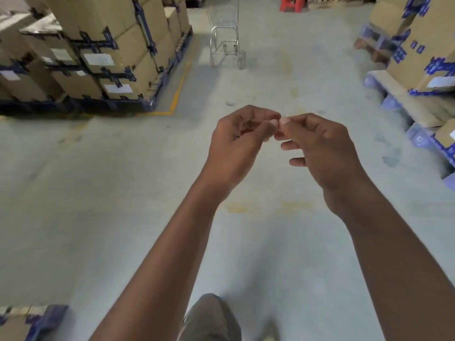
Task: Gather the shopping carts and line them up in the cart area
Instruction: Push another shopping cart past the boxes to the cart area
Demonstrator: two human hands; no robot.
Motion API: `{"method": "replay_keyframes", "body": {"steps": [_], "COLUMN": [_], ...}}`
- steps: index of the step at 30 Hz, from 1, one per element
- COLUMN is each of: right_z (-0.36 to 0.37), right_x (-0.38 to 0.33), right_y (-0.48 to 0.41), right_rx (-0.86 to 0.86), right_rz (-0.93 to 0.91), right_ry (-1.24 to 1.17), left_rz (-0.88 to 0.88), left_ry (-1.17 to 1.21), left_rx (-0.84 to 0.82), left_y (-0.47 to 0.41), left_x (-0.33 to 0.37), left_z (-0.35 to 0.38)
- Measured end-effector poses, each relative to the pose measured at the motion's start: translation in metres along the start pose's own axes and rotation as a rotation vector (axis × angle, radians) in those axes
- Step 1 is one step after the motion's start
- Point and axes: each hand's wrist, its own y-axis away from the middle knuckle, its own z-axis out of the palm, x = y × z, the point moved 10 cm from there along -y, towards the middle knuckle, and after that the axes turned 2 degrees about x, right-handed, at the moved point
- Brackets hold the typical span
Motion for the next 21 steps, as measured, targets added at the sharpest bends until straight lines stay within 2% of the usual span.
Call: {"method": "replay_keyframes", "body": {"steps": [12,21], "right_z": [0.072,0.111], "right_x": [0.033,0.016], "right_y": [-0.315,-0.524], "right_rx": [0.005,0.07], "right_rz": [0.082,0.157], "right_ry": [-0.019,-0.069], "left_rz": [-0.097,-0.128], "left_ry": [-0.002,0.001], "left_rx": [0.014,-0.045], "left_y": [-0.31,-0.535], "left_x": [-0.104,-0.131], "left_z": [-0.005,-0.016]}}
